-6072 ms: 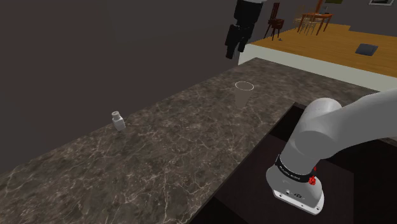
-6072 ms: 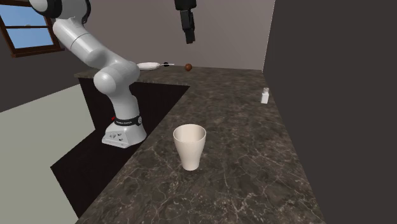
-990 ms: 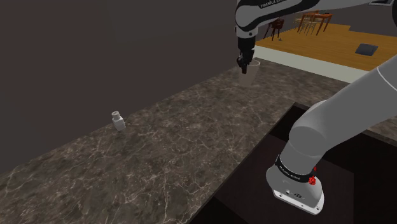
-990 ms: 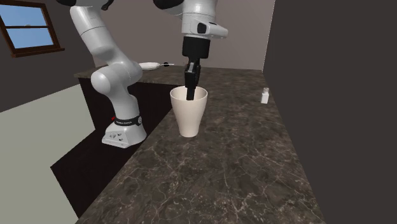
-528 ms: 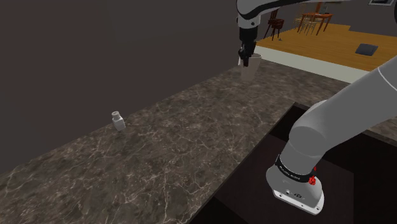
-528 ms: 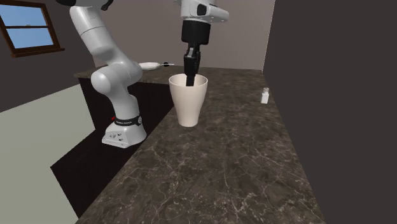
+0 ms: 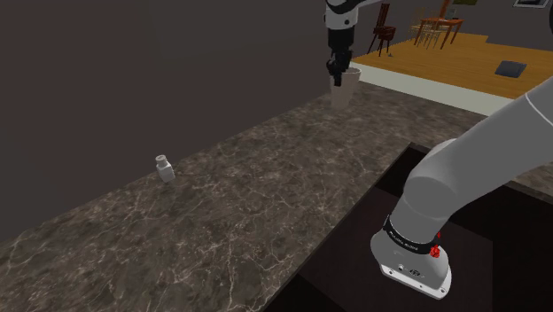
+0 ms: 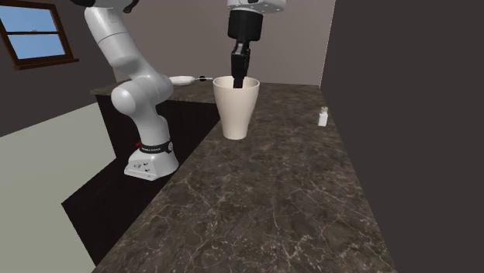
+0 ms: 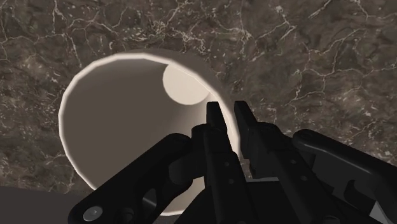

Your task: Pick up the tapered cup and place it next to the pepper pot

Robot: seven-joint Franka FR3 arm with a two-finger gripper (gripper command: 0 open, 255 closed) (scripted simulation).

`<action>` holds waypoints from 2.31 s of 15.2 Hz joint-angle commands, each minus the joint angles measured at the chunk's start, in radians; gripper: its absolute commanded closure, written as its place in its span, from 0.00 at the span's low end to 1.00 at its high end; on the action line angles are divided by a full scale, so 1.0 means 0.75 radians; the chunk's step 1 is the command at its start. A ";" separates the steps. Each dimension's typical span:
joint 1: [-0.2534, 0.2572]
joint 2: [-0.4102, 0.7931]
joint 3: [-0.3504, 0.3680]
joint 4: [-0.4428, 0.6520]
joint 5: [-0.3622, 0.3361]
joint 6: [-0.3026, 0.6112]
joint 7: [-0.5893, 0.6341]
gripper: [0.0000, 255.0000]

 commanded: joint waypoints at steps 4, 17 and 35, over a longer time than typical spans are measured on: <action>0.062 0.066 0.105 0.047 0.059 -0.009 0.149 1.00; 0.217 0.363 0.352 0.311 0.159 -0.031 0.527 1.00; 0.510 1.123 0.559 1.243 0.069 -0.269 0.984 1.00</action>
